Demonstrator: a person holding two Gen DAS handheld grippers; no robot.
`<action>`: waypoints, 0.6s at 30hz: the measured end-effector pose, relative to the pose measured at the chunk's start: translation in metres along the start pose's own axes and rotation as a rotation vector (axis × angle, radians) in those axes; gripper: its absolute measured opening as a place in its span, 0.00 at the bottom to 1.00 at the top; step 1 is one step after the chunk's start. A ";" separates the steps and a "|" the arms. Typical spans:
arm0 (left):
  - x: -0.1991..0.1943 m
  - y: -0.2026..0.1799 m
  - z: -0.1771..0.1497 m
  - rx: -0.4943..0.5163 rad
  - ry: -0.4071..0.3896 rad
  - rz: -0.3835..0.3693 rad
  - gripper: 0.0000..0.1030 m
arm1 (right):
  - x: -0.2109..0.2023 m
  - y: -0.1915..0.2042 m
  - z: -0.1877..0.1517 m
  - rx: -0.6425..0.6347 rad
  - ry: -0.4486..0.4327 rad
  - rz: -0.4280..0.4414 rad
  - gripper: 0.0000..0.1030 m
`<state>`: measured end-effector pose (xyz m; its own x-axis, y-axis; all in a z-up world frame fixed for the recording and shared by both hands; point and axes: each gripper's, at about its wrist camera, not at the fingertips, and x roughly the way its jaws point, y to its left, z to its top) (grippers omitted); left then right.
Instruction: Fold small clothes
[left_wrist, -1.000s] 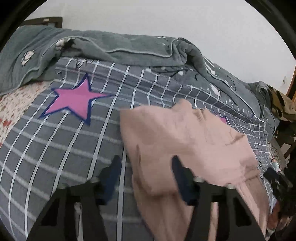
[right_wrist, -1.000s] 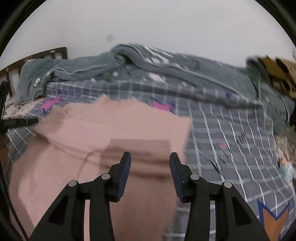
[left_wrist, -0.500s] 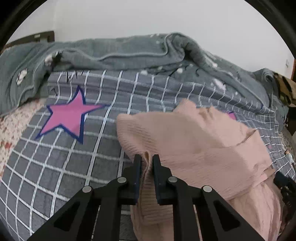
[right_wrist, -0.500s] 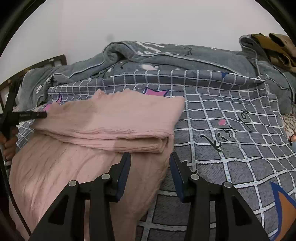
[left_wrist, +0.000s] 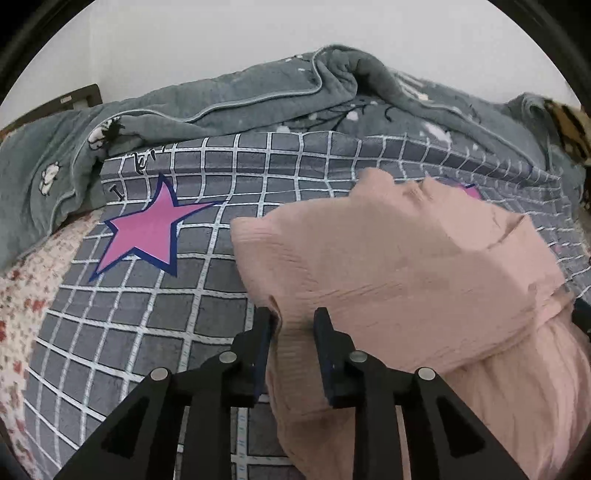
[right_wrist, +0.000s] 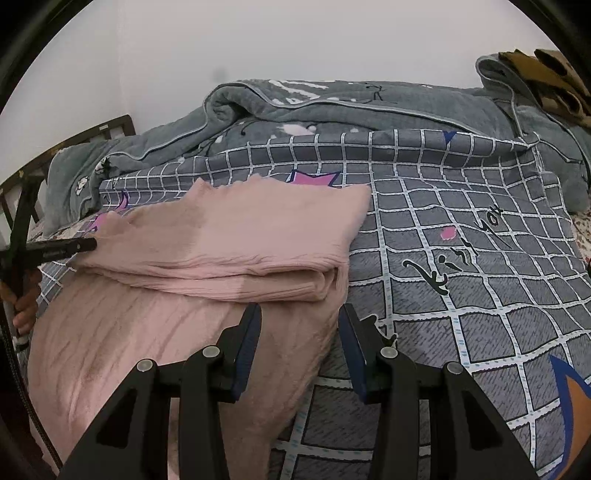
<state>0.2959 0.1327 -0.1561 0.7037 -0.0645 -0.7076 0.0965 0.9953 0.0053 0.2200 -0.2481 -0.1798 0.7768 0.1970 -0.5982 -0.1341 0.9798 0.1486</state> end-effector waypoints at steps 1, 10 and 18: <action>-0.001 0.001 0.000 -0.006 -0.007 -0.014 0.25 | 0.001 0.001 0.000 -0.003 0.002 -0.001 0.41; 0.006 0.015 0.004 -0.093 -0.037 -0.130 0.26 | 0.003 -0.003 0.001 0.006 0.011 -0.001 0.41; -0.014 0.016 0.012 -0.095 -0.122 -0.170 0.06 | 0.005 -0.006 0.001 0.030 0.023 0.010 0.41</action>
<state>0.2962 0.1491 -0.1375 0.7635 -0.2339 -0.6020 0.1576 0.9714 -0.1775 0.2256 -0.2533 -0.1830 0.7607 0.2081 -0.6148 -0.1231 0.9763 0.1781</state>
